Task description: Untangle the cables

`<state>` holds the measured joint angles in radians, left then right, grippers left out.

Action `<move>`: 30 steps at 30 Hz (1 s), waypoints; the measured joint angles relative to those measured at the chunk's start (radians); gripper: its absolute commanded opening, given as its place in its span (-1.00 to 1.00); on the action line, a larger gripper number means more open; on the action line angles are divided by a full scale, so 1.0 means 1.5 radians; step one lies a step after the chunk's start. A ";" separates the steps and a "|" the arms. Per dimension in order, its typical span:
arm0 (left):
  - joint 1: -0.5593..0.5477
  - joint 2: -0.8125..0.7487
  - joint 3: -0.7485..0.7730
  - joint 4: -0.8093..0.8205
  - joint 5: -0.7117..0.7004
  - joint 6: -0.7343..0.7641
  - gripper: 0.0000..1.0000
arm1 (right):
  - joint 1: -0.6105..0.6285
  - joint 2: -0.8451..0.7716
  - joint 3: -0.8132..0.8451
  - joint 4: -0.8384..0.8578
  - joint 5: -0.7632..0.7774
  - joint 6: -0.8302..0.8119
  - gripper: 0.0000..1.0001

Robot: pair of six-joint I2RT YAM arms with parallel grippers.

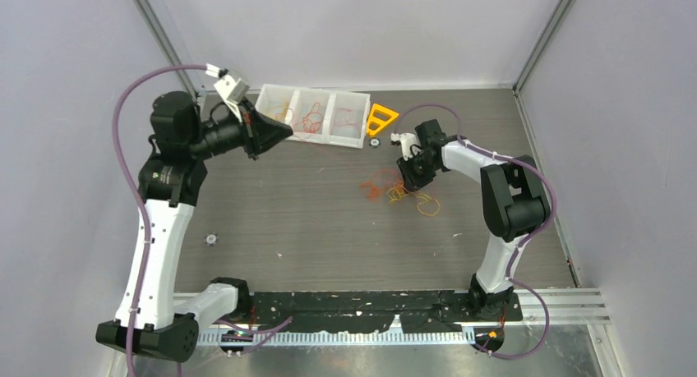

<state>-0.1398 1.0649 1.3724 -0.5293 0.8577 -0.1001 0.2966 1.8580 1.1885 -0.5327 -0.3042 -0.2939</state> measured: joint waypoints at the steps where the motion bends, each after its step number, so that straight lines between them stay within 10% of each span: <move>1: 0.007 0.004 0.027 0.000 0.010 -0.007 -1.00 | -0.004 -0.001 0.000 -0.002 -0.001 -0.001 -0.37; 21: 0.083 0.167 0.424 0.152 0.033 -0.230 -1.00 | -0.069 -0.012 -0.007 -0.030 -0.001 -0.046 -0.07; 25: 0.086 0.156 0.457 0.204 0.034 -0.264 -1.00 | -0.079 -0.013 -0.007 -0.033 -0.003 -0.049 -0.44; 28: 0.086 0.149 0.437 0.210 0.041 -0.275 -0.09 | -0.083 -0.013 -0.007 -0.047 -0.013 -0.050 -0.53; 30: 0.076 0.135 0.390 0.198 0.053 -0.246 0.14 | -0.086 -0.013 -0.007 -0.063 -0.032 -0.047 -0.55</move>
<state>-0.0254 1.2671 1.9572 -0.2329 0.9375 -0.4698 0.1680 1.8385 1.1774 -0.6270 -0.3523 -0.3641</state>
